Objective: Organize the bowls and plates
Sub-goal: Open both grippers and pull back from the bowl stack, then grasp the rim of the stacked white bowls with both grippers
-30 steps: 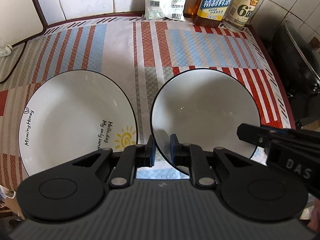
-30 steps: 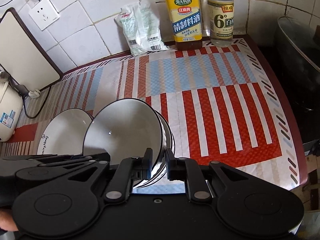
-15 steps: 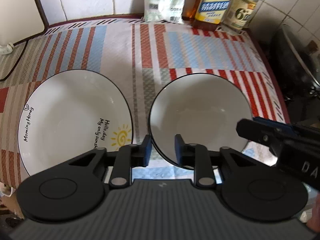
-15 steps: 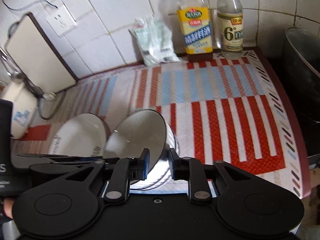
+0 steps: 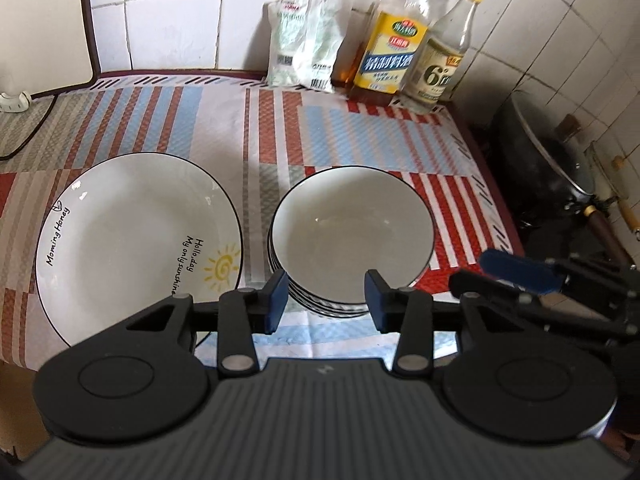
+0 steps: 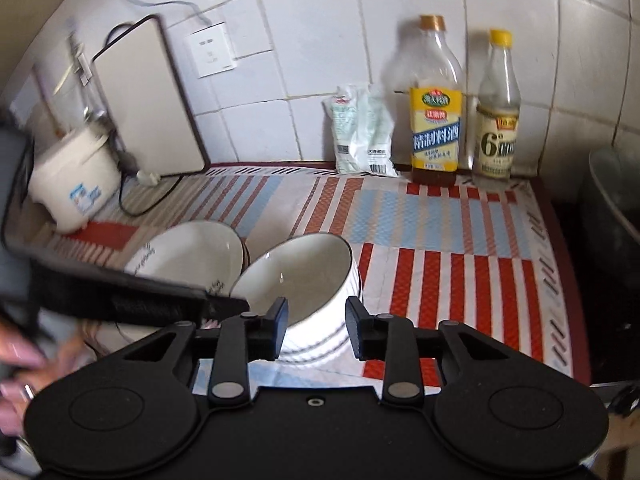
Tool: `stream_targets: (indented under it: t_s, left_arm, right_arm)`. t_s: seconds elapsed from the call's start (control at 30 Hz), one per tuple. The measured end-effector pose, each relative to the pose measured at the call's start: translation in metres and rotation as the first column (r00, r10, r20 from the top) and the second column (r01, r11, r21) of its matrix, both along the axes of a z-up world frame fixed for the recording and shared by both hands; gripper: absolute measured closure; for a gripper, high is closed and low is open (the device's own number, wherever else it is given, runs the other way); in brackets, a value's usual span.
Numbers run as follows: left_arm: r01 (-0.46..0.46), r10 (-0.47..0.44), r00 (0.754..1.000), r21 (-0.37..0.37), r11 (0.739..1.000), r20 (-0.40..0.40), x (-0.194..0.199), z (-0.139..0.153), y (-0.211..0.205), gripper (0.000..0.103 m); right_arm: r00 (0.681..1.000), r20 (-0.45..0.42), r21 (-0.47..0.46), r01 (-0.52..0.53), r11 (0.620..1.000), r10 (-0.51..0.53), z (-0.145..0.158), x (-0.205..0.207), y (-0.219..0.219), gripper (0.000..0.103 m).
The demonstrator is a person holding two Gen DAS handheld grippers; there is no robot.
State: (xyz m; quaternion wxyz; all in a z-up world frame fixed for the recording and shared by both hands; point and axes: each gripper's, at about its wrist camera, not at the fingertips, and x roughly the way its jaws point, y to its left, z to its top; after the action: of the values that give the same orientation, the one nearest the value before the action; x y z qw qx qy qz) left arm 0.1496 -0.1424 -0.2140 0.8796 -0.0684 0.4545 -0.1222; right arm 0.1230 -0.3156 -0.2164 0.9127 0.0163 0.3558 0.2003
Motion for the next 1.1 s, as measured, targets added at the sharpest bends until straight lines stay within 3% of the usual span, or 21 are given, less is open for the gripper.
stream_targets:
  t_s: [0.37,0.63,0.77,0.97,1.1]
  left_arm:
    - [-0.032,0.036,0.997,-0.069,0.997,0.066,-0.035,-0.006,0.006,0.062]
    - [-0.031,0.047,0.99,-0.115,0.993,0.135,-0.055,-0.024,0.001,0.056]
    - [-0.043,0.064,0.984,-0.126,0.991,0.167,-0.056,-0.032,-0.001,0.052]
    - [-0.054,0.087,0.979,-0.176,0.983,0.184,-0.051,-0.032,-0.001,0.046]
    - [-0.104,0.133,0.982,-0.205,0.973,0.134,-0.035,-0.028,0.0,0.045]
  right_arm:
    - [0.997,0.03,0.011,-0.068,0.998,0.068,-0.02,-0.044,-0.014,0.06]
    - [0.991,0.09,-0.026,-0.096,0.995,0.098,-0.041,-0.059,-0.006,0.036]
    - [0.987,0.153,-0.054,-0.046,0.997,0.054,-0.069,-0.059,-0.002,0.03]
    - [0.984,0.174,-0.09,-0.029,0.996,0.045,-0.092,-0.047,0.002,0.028]
    - [0.983,0.178,-0.108,-0.032,0.994,0.051,-0.1,-0.039,0.007,0.028]
